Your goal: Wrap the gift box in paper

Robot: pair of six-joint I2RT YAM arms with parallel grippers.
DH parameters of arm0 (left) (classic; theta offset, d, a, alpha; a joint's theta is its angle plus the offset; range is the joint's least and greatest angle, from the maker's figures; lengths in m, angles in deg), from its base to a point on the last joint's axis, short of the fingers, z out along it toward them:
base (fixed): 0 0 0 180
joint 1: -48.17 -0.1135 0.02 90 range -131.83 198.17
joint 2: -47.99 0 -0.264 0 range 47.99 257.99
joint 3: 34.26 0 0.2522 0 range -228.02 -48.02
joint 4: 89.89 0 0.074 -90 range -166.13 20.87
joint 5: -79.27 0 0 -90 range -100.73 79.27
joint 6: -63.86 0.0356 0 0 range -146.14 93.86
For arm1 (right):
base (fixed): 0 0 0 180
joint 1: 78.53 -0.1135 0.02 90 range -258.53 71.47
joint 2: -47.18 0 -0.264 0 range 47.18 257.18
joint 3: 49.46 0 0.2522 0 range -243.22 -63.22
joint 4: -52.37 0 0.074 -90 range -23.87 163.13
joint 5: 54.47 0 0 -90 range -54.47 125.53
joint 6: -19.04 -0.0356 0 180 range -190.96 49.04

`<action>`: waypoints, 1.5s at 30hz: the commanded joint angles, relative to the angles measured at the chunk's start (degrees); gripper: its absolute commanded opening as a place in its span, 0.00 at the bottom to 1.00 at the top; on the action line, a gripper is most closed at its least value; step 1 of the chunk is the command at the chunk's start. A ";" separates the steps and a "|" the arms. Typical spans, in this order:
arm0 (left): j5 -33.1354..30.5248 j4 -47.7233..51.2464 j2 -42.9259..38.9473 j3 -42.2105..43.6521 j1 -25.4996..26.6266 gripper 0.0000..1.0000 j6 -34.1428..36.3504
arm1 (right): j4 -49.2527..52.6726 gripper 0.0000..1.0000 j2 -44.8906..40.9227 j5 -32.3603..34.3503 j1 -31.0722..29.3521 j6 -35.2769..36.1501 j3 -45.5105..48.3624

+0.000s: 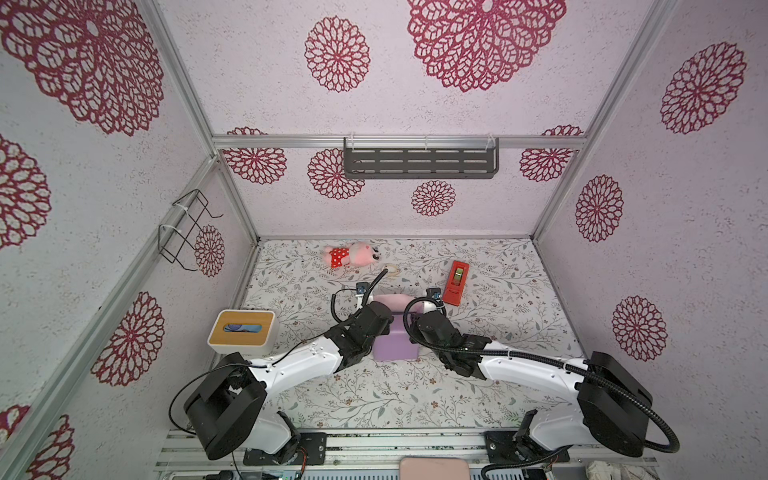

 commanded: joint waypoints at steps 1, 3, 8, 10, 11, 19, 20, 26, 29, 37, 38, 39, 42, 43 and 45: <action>1.66 0.46 0.92 1.09 0.50 0.00 -0.57 | 1.70 0.21 -0.21 -0.44 0.49 1.51 -1.68; 1.65 0.46 0.82 1.11 0.52 0.00 -0.54 | 1.30 0.14 -0.20 -0.52 0.66 1.55 -1.81; 2.00 0.28 0.65 0.95 0.52 0.00 -0.52 | -0.09 0.03 0.15 -1.39 0.73 0.50 -1.33; 2.33 -0.07 0.69 0.85 0.52 0.00 -0.63 | -0.41 0.00 0.50 -1.58 0.72 -0.64 -1.09; 2.43 -0.23 0.68 0.85 0.48 0.00 -0.67 | -0.59 0.00 0.59 -1.66 0.74 -1.03 -0.93; 0.92 -0.49 -1.52 0.69 0.40 0.18 -0.54 | -1.55 0.00 0.44 -2.50 0.78 -1.61 0.02; 0.63 -0.52 -1.74 0.63 0.28 0.19 -0.25 | -1.57 0.00 0.44 -2.59 0.78 -1.54 0.09; -0.23 -0.07 -2.03 -0.25 0.21 0.24 0.78 | -2.07 0.00 0.35 -3.07 0.73 -1.56 0.52; -0.85 0.26 -2.44 -0.39 0.17 0.29 0.93 | -2.19 0.00 0.24 -3.07 0.76 -1.70 0.94; -2.13 1.24 -5.42 0.23 -0.12 0.29 1.22 | -2.09 0.00 -0.20 -2.90 0.74 -1.83 1.32; -2.04 1.33 -5.46 0.23 -0.11 0.27 1.21 | -2.15 0.00 -0.20 -2.81 0.78 -1.81 1.40; -2.02 1.46 -5.46 0.23 -0.11 0.25 1.22 | -2.22 0.00 -0.05 -2.76 0.75 -1.83 1.42; -2.03 1.36 -5.29 0.27 -0.16 0.15 1.54 | -2.18 0.00 0.06 -2.90 0.78 -1.92 1.40; -1.97 1.34 -5.16 0.14 -0.14 0.12 1.73 | -2.22 0.00 0.07 -2.96 0.76 -1.92 1.46; -1.81 1.33 -4.78 -0.08 -0.11 0.06 1.94 | -2.20 0.00 0.00 -2.92 0.75 -2.01 1.46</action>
